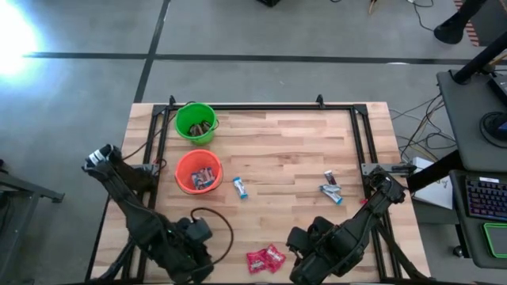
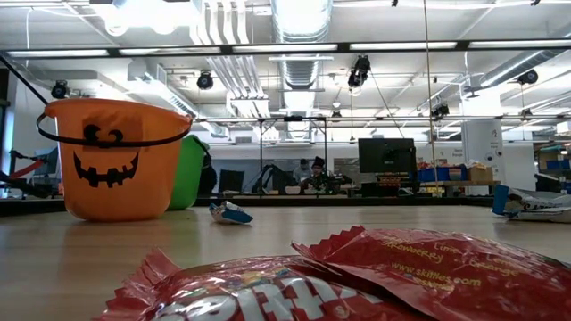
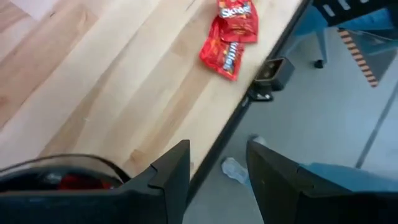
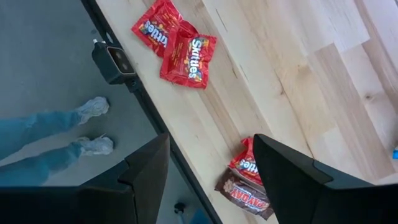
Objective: Organize candy in baskets
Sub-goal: Put the red candy into the black bucket
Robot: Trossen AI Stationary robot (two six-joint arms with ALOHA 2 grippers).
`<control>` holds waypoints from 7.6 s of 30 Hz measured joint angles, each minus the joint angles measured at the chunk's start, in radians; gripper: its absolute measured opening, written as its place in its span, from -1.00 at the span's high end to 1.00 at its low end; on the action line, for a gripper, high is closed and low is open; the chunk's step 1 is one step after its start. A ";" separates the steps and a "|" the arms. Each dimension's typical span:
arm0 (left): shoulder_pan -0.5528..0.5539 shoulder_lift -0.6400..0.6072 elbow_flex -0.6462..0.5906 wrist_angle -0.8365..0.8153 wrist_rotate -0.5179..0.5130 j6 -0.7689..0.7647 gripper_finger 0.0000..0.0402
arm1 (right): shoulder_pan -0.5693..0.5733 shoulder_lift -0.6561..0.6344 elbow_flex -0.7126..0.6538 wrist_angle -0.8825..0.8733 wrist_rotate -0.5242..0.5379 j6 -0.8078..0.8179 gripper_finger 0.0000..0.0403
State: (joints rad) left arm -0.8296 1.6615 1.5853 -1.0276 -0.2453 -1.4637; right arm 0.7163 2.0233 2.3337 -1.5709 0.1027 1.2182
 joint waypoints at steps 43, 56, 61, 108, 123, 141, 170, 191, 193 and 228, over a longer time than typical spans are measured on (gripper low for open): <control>0.128 0.394 0.000 0.372 0.047 0.038 0.31 | 0.061 0.000 0.000 0.000 -0.005 -0.100 -0.11; 0.136 0.453 0.000 0.399 0.046 0.006 0.31 | 0.061 0.000 0.000 0.000 -0.005 -0.139 -0.11; 0.141 0.483 0.000 0.447 0.048 0.005 0.31 | 0.062 0.000 0.000 0.000 -0.005 -0.145 -0.11; 0.215 0.526 -0.023 0.516 0.053 -0.022 0.98 | 0.062 0.000 0.000 0.000 -0.006 -0.183 -0.11; 0.213 0.524 0.026 0.479 0.080 -0.017 1.00 | 0.062 0.000 0.000 0.000 -0.006 -0.183 -0.11; 0.207 0.524 0.271 0.060 0.045 0.039 1.00 | 0.062 0.000 0.000 0.000 -0.005 -0.190 -0.11; 0.187 0.573 0.532 -0.249 -0.069 0.174 0.77 | 0.062 0.000 0.000 0.000 0.004 -0.210 -0.11; 0.209 0.724 0.577 -0.185 0.174 0.746 -0.20 | 0.062 0.000 0.000 0.000 0.001 -0.191 -0.11; 0.211 0.724 0.577 -0.185 0.178 0.775 -0.21 | 0.062 0.000 0.000 0.000 0.001 -0.182 -0.11; 0.250 0.837 0.532 -0.029 0.202 1.078 -0.21 | 0.062 0.000 0.000 -0.001 -0.001 -0.182 -0.11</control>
State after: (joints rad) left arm -0.5797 2.4980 2.1170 -1.0565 -0.0433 -0.3855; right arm 0.7788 2.0233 2.3333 -1.5718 0.1020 1.0367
